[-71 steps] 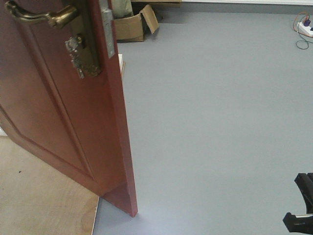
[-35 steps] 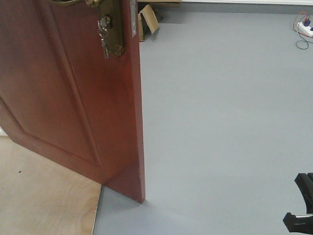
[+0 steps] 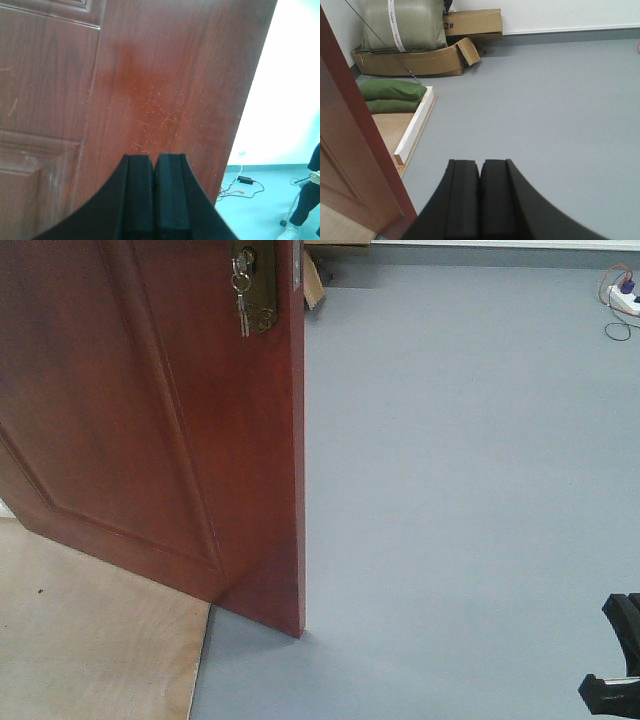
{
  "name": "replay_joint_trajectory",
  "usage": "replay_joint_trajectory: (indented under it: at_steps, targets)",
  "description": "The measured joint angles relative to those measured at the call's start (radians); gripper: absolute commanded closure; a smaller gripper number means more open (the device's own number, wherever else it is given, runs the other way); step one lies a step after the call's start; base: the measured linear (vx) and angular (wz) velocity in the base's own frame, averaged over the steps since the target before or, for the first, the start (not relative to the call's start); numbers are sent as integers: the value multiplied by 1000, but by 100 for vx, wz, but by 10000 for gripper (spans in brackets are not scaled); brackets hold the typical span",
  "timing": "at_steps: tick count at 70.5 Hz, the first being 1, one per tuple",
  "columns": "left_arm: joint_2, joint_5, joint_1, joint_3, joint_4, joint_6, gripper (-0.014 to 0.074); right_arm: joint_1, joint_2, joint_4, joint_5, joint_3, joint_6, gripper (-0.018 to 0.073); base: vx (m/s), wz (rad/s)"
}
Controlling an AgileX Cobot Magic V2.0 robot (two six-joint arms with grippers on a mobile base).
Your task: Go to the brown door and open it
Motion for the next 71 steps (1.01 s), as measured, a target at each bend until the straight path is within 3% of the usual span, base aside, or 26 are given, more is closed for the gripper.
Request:
replay_joint_trajectory:
  at_steps: [71]
  targets:
    - [0, 0, 0, 0, 0, 0, 580, 0, 0, 0, 0, 0, 0, 559, 9, -2]
